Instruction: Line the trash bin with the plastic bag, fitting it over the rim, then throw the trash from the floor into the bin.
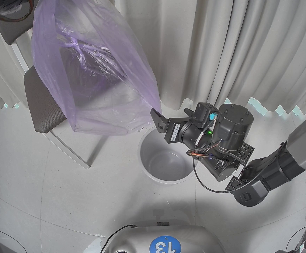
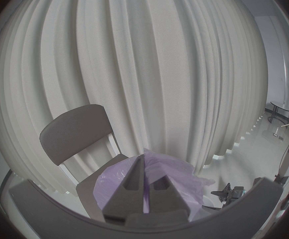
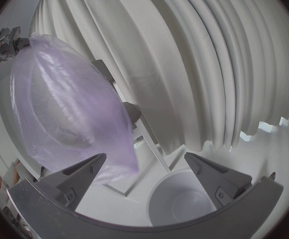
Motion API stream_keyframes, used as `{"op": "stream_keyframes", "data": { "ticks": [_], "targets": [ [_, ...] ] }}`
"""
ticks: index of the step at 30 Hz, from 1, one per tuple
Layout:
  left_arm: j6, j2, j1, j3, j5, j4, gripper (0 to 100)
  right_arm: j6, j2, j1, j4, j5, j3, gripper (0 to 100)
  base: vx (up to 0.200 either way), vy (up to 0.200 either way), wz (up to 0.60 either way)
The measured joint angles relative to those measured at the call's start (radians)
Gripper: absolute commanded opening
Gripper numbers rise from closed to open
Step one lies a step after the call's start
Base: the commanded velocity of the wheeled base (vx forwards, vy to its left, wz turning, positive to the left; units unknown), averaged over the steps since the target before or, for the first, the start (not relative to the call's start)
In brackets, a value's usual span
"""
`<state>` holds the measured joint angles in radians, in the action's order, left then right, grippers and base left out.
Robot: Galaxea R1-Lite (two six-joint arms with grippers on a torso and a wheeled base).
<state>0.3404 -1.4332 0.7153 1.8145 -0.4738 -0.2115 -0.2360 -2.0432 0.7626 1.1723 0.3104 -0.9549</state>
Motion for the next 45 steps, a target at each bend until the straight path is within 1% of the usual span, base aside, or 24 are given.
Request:
{"op": "stream_keyframes", "data": {
  "ticks": [6,19,29,45],
  "targets": [
    [-0.001,0.000,0.014,0.011,-0.002,0.001,0,-0.001,-0.023,0.000,0.013,0.007,-0.006,100,0.000,0.000,0.00],
    [0.000,0.003,0.017,0.017,0.000,0.000,0,0.006,-0.019,-0.002,0.020,0.030,0.021,100,0.000,0.000,0.00],
    [-0.002,0.008,0.016,0.019,-0.001,0.000,0,0.037,0.025,-0.004,0.020,0.030,0.110,100,0.000,0.000,0.00],
    [-0.003,0.012,0.015,0.018,0.000,0.000,0,0.042,0.045,-0.007,0.017,0.030,0.119,100,0.000,0.000,0.00]
  ]
}}
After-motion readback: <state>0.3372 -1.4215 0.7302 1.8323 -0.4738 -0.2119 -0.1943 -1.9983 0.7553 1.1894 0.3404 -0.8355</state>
